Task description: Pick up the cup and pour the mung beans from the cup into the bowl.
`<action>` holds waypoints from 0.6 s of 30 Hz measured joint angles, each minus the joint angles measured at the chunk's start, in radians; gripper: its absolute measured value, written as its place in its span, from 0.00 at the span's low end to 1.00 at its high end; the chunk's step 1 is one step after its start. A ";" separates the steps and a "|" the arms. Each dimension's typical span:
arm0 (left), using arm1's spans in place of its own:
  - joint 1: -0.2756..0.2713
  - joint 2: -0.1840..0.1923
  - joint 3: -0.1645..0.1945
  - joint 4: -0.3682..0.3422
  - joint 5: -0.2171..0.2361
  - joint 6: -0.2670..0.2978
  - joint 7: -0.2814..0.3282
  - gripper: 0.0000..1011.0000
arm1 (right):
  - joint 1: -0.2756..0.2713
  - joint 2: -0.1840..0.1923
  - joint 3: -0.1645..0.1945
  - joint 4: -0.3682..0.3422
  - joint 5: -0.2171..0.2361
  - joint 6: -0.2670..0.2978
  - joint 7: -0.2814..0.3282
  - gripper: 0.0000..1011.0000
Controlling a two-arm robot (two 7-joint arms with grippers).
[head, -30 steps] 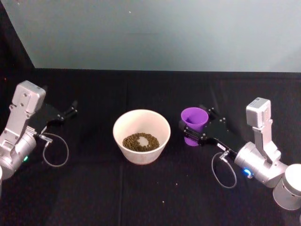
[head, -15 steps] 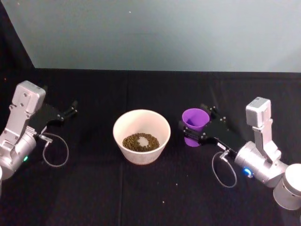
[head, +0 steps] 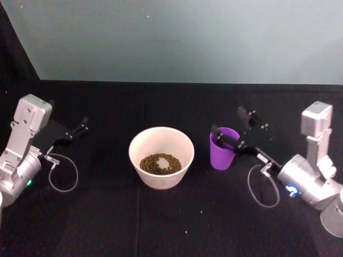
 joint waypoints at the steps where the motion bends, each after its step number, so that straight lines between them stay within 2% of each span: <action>1: 0.000 0.000 0.000 0.000 0.000 0.000 0.000 0.99 | -0.006 0.002 0.005 -0.012 0.006 0.000 -0.001 0.99; 5: 0.000 0.000 0.000 0.000 0.000 0.000 0.000 0.99 | -0.035 0.011 0.029 -0.076 0.026 0.001 -0.021 0.99; 8: 0.000 0.000 0.000 0.000 0.000 0.000 0.000 0.99 | -0.061 0.015 0.051 -0.132 0.027 0.008 -0.064 0.99; 9: 0.000 0.000 0.000 0.000 0.000 0.000 0.000 0.99 | -0.077 0.015 0.063 -0.161 0.018 0.015 -0.097 0.99; 10: 0.000 0.000 0.000 0.000 0.000 0.000 0.000 0.99 | -0.085 0.014 0.070 -0.177 0.009 0.020 -0.119 0.99; 13: 0.000 0.000 0.000 0.000 0.000 0.000 0.000 0.99 | -0.123 -0.002 0.100 -0.236 -0.057 0.041 -0.232 0.99; 14: 0.000 0.000 0.000 0.000 0.000 0.000 0.000 0.99 | -0.123 -0.002 0.100 -0.236 -0.057 0.041 -0.232 0.99; 15: 0.000 0.000 0.000 0.000 0.000 0.000 0.000 0.99 | -0.130 -0.007 0.106 -0.245 -0.073 0.048 -0.258 0.99; 16: 0.000 0.000 0.000 0.000 0.000 0.000 0.000 0.99 | -0.143 -0.021 0.118 -0.258 -0.105 0.060 -0.310 0.99; 18: 0.000 0.000 0.000 0.000 0.000 0.000 0.000 0.99 | -0.152 -0.036 0.126 -0.264 -0.135 0.068 -0.358 0.99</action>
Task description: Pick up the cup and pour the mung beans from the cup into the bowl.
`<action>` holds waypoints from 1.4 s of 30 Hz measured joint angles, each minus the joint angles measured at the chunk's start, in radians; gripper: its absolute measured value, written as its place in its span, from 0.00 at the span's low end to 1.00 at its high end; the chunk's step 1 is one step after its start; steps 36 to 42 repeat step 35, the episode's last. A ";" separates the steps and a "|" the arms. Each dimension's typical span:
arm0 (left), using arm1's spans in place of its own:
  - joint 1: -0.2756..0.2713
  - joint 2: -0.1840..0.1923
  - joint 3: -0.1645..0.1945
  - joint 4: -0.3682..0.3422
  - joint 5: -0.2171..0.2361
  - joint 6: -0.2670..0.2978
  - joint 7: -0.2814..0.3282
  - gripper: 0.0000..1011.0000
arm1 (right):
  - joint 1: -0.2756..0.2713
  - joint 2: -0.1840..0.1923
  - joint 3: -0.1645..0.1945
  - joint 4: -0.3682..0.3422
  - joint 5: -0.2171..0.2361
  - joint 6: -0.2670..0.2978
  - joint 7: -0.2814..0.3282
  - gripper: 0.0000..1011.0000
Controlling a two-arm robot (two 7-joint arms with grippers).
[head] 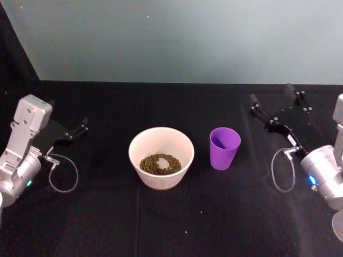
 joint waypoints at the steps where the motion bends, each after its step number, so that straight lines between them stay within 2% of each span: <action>1: 0.000 0.000 0.000 0.000 0.000 0.000 0.000 0.99 | -0.007 -0.014 0.008 -0.002 -0.031 0.005 -0.043 0.99; 4: 0.000 0.000 0.000 0.000 0.000 0.000 0.000 0.99 | -0.014 -0.036 0.020 0.001 -0.075 0.008 -0.106 0.99; 5: 0.000 0.000 0.000 0.000 0.000 0.000 0.000 0.99 | -0.016 -0.049 0.027 0.008 -0.108 0.008 -0.146 0.99; 7: 0.000 0.000 0.000 0.000 0.000 0.000 0.000 0.99 | -0.016 -0.058 0.032 0.018 -0.138 0.006 -0.178 0.99; 8: 0.000 0.000 0.000 0.000 0.000 0.000 0.000 0.99 | -0.014 -0.066 0.036 0.031 -0.169 0.004 -0.207 0.99; 10: 0.000 0.000 0.000 0.000 0.000 0.000 0.000 0.99 | -0.009 -0.074 0.043 0.050 -0.200 0.000 -0.235 0.99; 14: 0.000 0.000 0.000 0.000 0.000 0.000 0.000 0.99 | -0.001 -0.082 0.050 0.076 -0.231 -0.014 -0.251 0.99; 42: 0.000 0.000 0.000 0.000 0.000 0.000 0.000 0.99 | 0.002 -0.084 0.052 0.082 -0.236 -0.020 -0.249 0.99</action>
